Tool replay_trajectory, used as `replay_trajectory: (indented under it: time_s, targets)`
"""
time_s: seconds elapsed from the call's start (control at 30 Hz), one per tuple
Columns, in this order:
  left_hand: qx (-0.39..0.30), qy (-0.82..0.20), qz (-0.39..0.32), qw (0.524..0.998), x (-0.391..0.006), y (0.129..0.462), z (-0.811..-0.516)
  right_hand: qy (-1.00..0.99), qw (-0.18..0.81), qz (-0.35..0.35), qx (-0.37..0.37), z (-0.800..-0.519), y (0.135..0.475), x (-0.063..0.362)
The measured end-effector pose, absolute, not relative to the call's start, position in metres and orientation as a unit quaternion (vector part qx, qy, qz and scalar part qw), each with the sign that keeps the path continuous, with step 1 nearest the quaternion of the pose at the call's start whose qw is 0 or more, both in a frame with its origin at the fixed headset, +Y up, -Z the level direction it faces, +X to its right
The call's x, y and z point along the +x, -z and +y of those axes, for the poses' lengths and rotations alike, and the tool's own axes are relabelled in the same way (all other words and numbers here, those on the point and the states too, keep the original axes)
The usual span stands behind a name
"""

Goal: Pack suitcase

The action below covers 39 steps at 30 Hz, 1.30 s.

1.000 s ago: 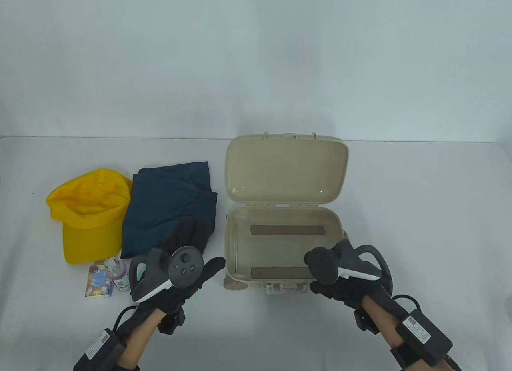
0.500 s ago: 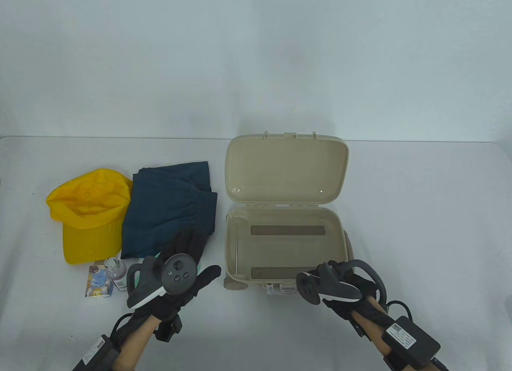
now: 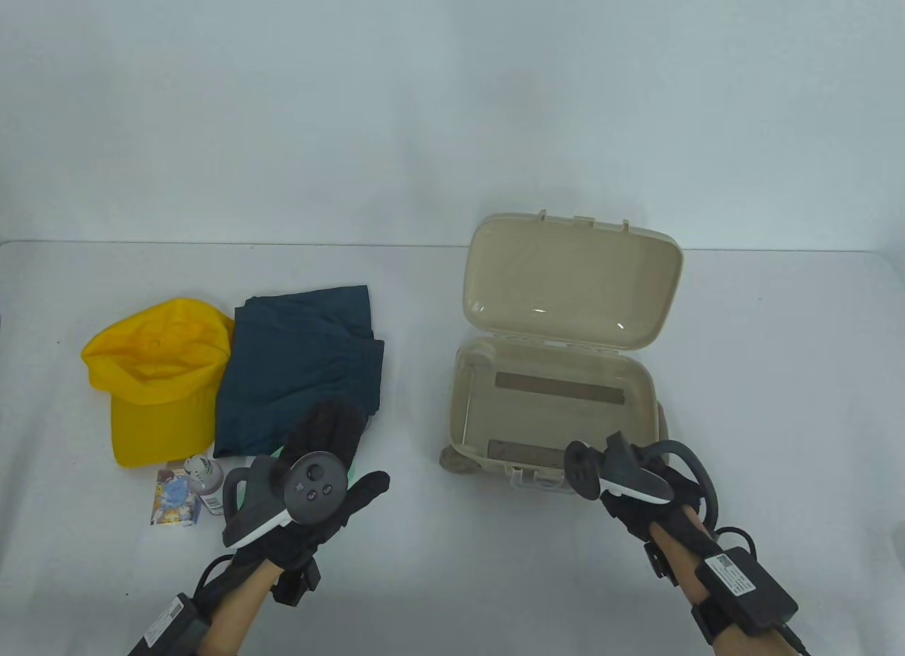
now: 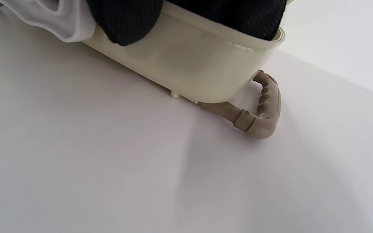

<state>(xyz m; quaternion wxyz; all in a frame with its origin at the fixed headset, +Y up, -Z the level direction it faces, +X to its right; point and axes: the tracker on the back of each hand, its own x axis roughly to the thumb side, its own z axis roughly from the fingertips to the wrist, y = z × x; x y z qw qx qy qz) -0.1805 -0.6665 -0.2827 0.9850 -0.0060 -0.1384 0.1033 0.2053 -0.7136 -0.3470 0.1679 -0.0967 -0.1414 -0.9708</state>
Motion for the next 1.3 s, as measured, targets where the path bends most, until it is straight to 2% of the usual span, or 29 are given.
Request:
replay_trajectory:
  time_s: [0.37,0.8,0.97,1.03,1.2,1.3]
  targets:
    - [-0.013,-0.102,-0.136,0.985,-0.181,0.283,-0.667,0.976,0.155,-0.154,0.016,-0.714,0.365,0.266]
    - [-0.017,-0.102,-0.131,0.986,-0.182,0.283,-0.667,0.972,0.142,-0.167,0.087,-0.715,0.373,0.308]
    - [-0.015,-0.105,-0.13,0.986,-0.183,0.283,-0.666,0.969,0.152,-0.181,0.076,-0.709,0.369,0.305]
    - [-0.012,-0.111,-0.129,0.985,-0.184,0.283,-0.664,0.967,0.148,-0.201,0.055,-0.698,0.363,0.297]
    - [-0.005,-0.126,-0.12,0.985,-0.189,0.285,-0.661,0.993,0.047,-0.108,-0.009,-0.651,0.347,0.259]
    - [-0.003,-0.128,-0.109,0.986,-0.194,0.286,-0.661,0.997,-0.023,-0.059,-0.048,-0.631,0.338,0.23]
